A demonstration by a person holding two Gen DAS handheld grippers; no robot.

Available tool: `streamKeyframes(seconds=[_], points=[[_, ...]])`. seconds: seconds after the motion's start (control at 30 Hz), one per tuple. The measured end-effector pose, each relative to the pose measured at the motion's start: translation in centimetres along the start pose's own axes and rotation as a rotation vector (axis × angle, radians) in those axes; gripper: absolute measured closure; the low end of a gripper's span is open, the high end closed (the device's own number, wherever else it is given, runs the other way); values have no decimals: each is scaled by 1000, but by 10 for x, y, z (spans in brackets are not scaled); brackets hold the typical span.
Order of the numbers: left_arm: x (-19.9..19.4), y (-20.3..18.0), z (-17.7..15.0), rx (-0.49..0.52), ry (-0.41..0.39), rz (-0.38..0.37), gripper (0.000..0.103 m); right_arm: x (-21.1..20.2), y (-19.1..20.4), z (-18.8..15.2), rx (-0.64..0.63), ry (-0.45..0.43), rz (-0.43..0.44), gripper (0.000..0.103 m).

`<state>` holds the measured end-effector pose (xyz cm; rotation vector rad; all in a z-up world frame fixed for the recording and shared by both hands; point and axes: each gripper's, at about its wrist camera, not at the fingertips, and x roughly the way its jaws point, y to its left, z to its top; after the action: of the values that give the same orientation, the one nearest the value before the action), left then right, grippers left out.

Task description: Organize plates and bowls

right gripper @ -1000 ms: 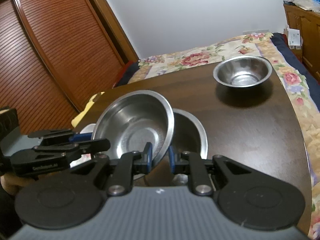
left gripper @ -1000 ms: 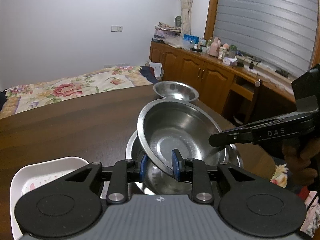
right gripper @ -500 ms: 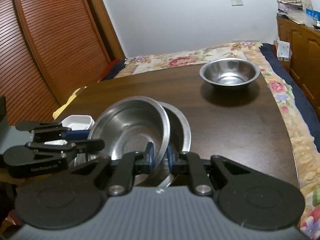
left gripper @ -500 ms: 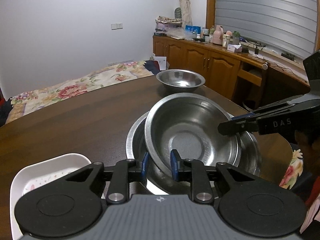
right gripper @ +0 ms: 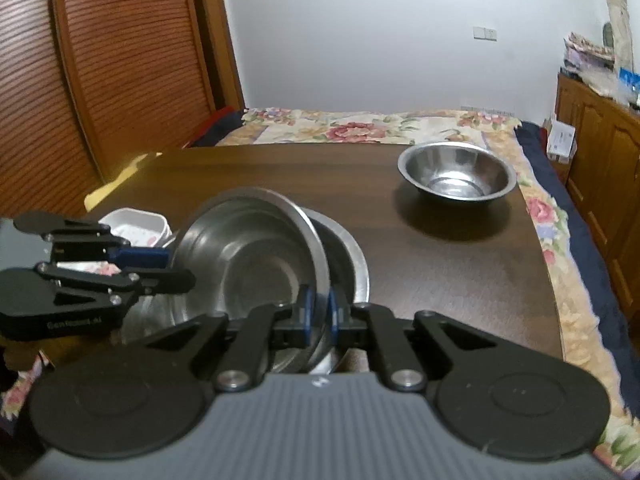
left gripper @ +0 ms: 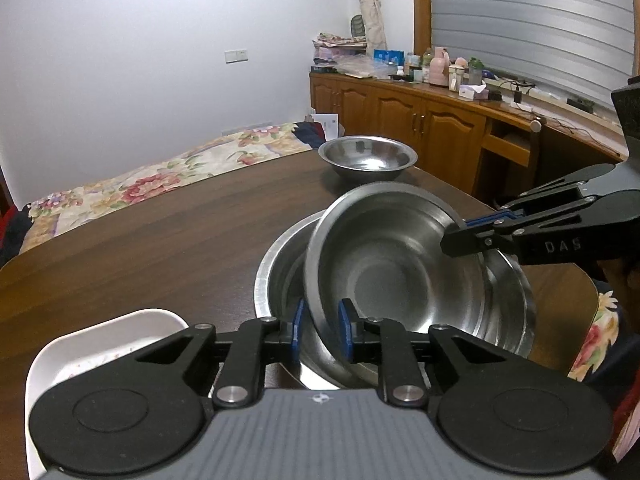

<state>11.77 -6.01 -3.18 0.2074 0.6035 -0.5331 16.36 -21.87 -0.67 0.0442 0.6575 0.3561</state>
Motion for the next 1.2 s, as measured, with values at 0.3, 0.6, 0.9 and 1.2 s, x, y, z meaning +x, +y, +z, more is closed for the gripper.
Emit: streamKeyframes(seconds=[0.3, 0.6, 0.9, 1.2], points=[[0, 5, 0, -25, -13, 3, 84, 3, 7, 3, -72, 6, -27, 93], [-5, 6, -3, -49, -31, 8, 84, 8, 12, 3, -109, 15, -43, 92], [-6, 7, -1, -56, -33, 9, 84, 14, 19, 7, -146, 22, -68, 90], [-6, 9, -1, -63, -34, 6, 84, 18, 15, 8, -113, 20, -53, 91]])
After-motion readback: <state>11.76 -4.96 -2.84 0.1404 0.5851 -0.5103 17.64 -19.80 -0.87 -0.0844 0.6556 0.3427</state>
